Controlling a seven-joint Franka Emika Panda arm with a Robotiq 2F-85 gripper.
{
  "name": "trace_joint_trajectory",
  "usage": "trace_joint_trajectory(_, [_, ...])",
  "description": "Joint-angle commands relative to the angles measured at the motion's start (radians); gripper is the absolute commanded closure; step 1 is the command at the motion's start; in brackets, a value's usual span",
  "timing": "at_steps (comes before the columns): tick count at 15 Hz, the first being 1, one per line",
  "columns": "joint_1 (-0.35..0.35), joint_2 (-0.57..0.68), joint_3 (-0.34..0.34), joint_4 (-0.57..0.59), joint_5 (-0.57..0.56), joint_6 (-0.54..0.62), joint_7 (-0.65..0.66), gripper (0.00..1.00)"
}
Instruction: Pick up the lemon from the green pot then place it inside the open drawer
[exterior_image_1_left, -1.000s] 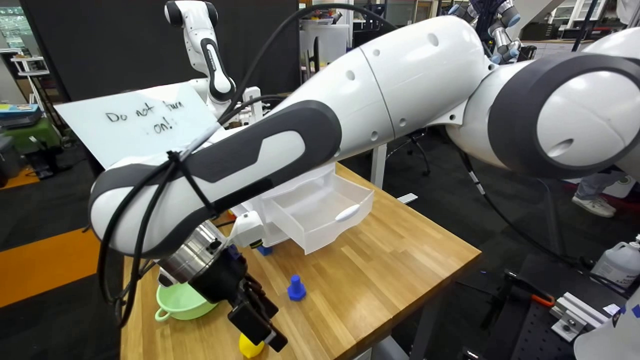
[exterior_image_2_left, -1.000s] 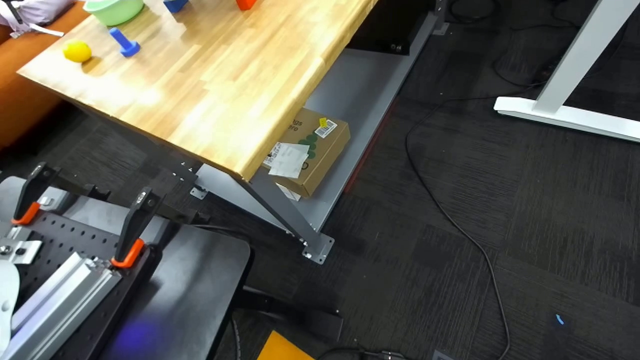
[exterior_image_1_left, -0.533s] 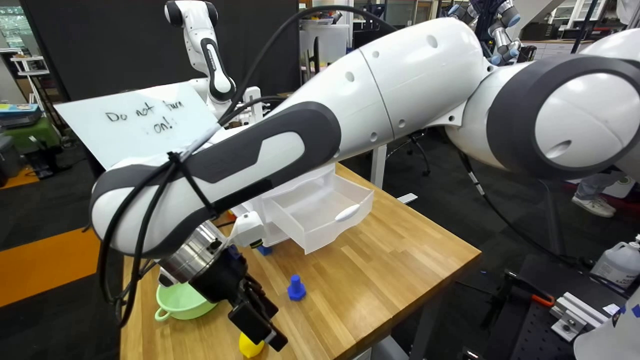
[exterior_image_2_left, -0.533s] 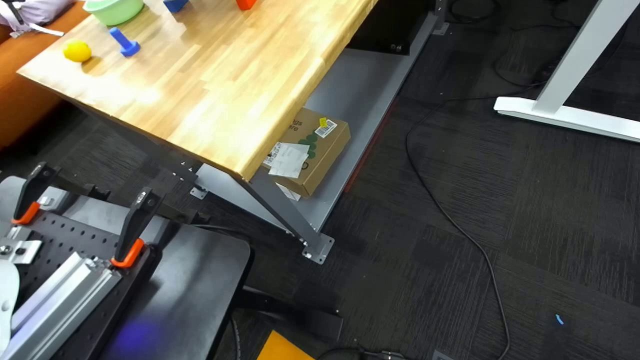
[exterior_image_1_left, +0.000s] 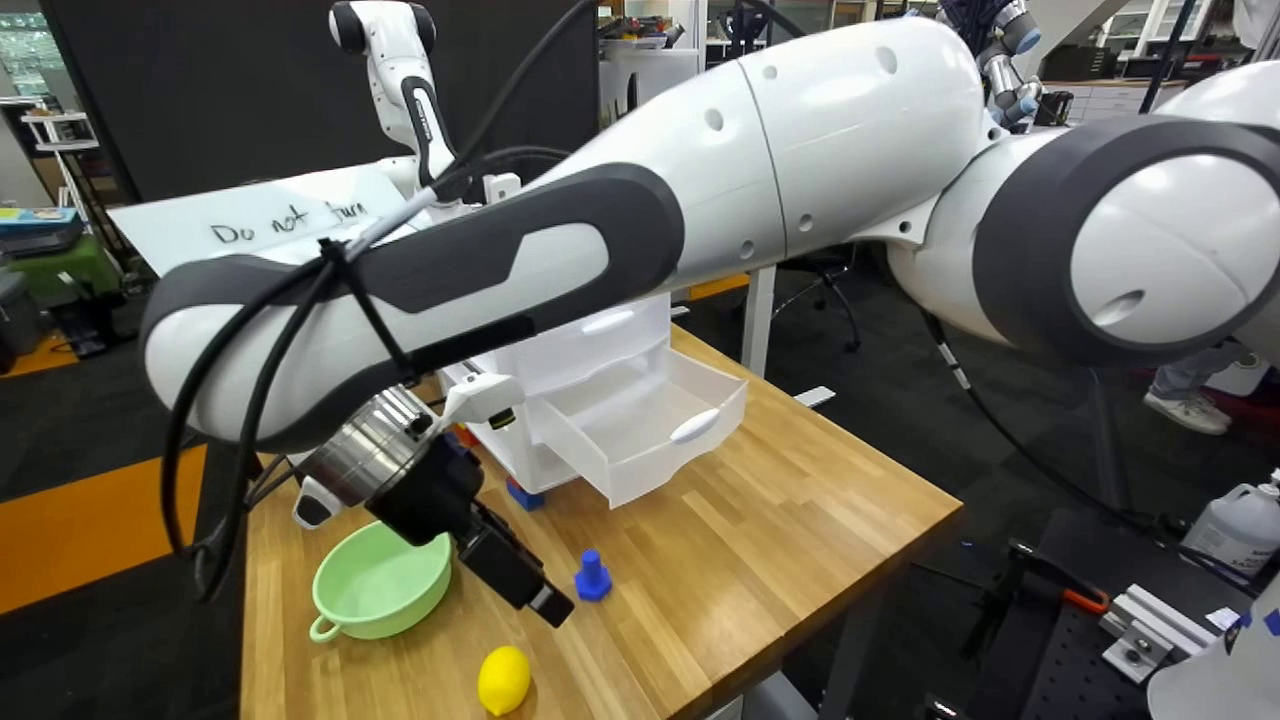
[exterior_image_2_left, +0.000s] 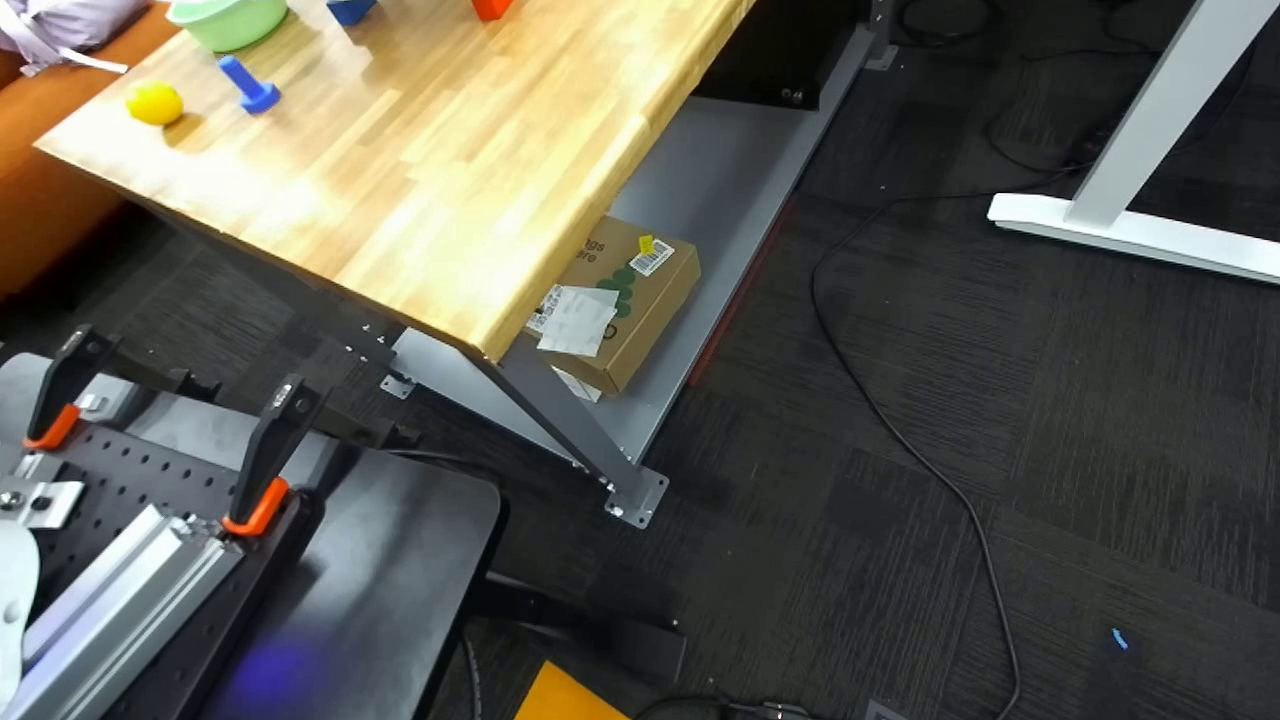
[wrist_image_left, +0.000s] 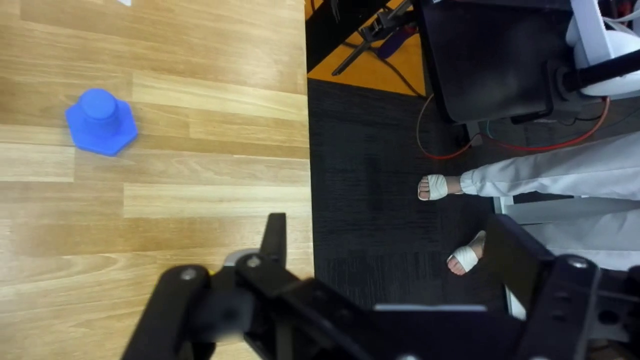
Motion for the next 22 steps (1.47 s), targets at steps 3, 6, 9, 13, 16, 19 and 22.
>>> trace_joint_trajectory(3, [0.004, 0.013, -0.002, 0.012, -0.006, -0.005, -0.030, 0.00])
trace_joint_trajectory(6, [0.004, 0.013, -0.002, 0.012, -0.006, -0.005, -0.030, 0.00])
trace_joint_trajectory(9, [0.004, 0.013, -0.002, 0.012, -0.006, -0.005, -0.030, 0.00])
trace_joint_trajectory(13, [0.004, 0.013, -0.002, 0.012, -0.006, -0.005, -0.030, 0.00])
trace_joint_trajectory(16, [0.004, 0.024, 0.004, 0.028, -0.012, 0.006, -0.066, 0.00])
trace_joint_trajectory(19, [0.019, 0.028, -0.009, 0.055, -0.039, -0.002, -0.077, 0.00])
trace_joint_trajectory(22, [0.064, 0.046, -0.052, 0.122, -0.104, -0.036, -0.115, 0.00])
